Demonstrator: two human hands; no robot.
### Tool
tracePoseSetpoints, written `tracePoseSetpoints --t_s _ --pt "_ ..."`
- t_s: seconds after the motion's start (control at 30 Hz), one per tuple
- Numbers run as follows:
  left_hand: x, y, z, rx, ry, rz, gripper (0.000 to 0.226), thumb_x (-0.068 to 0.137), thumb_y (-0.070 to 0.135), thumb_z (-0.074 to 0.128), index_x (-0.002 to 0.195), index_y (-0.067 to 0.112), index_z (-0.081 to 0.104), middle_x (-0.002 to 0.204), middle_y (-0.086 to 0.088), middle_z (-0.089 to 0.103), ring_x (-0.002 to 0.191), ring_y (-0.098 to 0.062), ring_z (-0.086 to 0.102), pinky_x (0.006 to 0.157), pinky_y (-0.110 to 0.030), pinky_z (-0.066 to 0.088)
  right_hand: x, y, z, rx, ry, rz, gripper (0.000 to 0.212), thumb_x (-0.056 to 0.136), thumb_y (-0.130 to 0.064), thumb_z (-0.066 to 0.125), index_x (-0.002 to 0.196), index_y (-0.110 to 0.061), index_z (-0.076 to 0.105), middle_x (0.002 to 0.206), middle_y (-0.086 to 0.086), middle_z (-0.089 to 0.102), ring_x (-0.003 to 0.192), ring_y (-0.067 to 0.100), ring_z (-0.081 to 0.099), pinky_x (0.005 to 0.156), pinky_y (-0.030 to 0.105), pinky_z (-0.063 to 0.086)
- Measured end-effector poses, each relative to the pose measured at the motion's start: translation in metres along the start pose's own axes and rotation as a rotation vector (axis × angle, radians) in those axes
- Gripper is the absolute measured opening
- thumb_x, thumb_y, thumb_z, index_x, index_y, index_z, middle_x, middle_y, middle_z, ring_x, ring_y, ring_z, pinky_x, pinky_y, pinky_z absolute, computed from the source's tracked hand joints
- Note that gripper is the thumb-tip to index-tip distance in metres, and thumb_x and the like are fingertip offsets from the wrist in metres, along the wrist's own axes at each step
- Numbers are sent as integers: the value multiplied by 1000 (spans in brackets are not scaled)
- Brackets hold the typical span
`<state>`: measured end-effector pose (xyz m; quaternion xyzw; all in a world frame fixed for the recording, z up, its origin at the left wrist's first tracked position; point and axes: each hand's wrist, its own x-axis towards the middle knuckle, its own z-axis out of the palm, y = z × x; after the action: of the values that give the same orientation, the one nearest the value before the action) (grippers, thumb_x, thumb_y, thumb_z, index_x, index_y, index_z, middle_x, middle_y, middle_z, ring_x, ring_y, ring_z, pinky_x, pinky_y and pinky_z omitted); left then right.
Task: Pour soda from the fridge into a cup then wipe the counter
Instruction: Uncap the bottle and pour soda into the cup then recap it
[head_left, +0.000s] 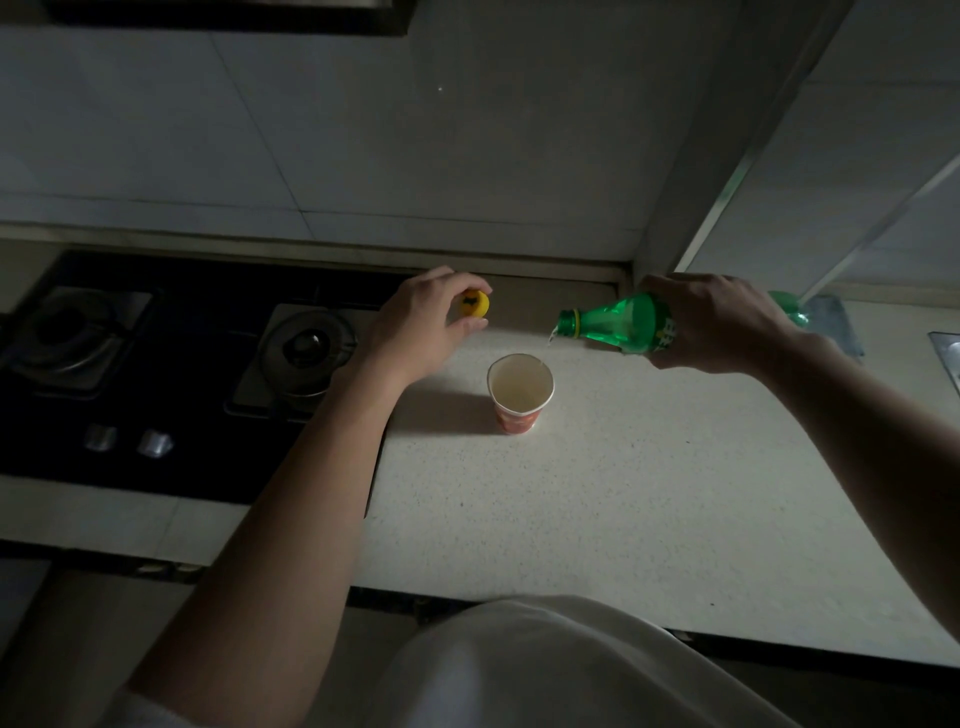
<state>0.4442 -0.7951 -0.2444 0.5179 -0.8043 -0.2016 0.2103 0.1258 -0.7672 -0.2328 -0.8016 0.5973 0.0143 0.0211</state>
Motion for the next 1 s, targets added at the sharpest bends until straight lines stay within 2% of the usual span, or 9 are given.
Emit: tracePoseSetpoints --t_s 0.17,0.37,0.5,0.57,1.0 --pt "0 1 1 2 -1 0 34 86 25 72 119 23 64 114 1 60 102 -17 57 86 -38 51 1 0 0 2 2 8 75 74 -34 84 137 -23 46 112 5 67 90 26 67 73 35 51" --pt "1 1 0 1 -10 10 35 86 26 72 120 23 64 116 2 60 104 -17 57 85 -35 49 1 0 2 -1 7 3 74 73 -34 84 136 -23 47 111 4 68 89 26 67 73 36 53" --pt "1 1 -1 8 -10 14 35 86 26 72 120 23 63 116 2 59 103 -15 56 81 -27 43 0 -1 0 3 -5 5 72 73 -34 84 134 -23 47 111 4 67 90 26 67 74 39 55" --pt "1 1 -1 11 -13 13 35 87 25 71 120 22 63 116 2 59 104 -15 56 82 -28 44 0 -1 0 5 -8 1 73 73 -33 84 135 -23 46 113 4 67 91 26 67 76 40 56" --pt "2 1 -1 11 -22 10 35 87 26 71 120 23 63 117 2 58 105 -16 55 83 -30 45 1 -3 0 4 -3 -8 70 74 -33 82 133 -23 47 108 4 67 87 25 66 71 34 50"
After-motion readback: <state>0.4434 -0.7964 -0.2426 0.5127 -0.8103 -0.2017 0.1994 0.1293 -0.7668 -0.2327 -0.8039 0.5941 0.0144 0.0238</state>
